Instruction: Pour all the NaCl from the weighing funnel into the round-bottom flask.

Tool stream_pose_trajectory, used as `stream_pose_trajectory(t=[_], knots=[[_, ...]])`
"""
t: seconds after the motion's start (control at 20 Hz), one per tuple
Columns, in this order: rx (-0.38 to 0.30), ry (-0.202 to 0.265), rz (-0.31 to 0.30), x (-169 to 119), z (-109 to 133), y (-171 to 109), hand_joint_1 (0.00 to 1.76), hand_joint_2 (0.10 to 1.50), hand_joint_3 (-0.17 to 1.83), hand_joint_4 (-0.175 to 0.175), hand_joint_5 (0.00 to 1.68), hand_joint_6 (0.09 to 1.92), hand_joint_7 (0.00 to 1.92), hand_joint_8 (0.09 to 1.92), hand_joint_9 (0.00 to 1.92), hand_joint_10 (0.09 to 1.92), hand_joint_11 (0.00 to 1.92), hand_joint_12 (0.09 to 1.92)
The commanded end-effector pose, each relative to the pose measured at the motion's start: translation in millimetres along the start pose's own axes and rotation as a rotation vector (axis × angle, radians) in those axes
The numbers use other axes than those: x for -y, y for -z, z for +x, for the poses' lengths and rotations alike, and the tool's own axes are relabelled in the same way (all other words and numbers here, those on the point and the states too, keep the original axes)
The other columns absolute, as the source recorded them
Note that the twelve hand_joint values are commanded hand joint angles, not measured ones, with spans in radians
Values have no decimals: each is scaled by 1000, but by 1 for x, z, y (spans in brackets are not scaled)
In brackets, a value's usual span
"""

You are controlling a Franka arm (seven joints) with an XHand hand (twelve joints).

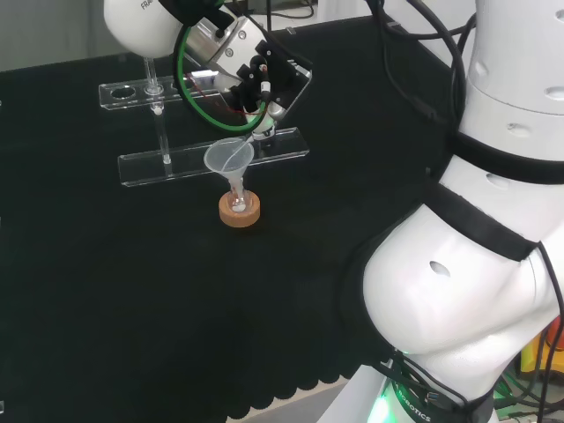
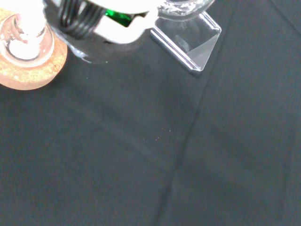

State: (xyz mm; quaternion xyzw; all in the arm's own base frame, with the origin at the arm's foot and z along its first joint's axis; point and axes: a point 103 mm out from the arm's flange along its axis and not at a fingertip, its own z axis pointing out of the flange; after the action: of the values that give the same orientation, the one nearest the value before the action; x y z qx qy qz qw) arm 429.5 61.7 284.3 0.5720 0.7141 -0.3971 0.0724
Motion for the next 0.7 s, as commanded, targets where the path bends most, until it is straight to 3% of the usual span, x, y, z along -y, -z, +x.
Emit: stream_pose_trajectory(t=[0.05,0.2,0.7], knots=[[5,6,4,-1,-3,-2,1071,748,651,175,1081,995,1131,695,1133,402,735,1124],[23,25,-1,-3,-3,-3,1071,748,652,175,1081,996,1130,694,1133,403,736,1123],[50,4,8,-1,3,6,1071,747,653,175,1081,997,1126,693,1133,403,739,1121]])
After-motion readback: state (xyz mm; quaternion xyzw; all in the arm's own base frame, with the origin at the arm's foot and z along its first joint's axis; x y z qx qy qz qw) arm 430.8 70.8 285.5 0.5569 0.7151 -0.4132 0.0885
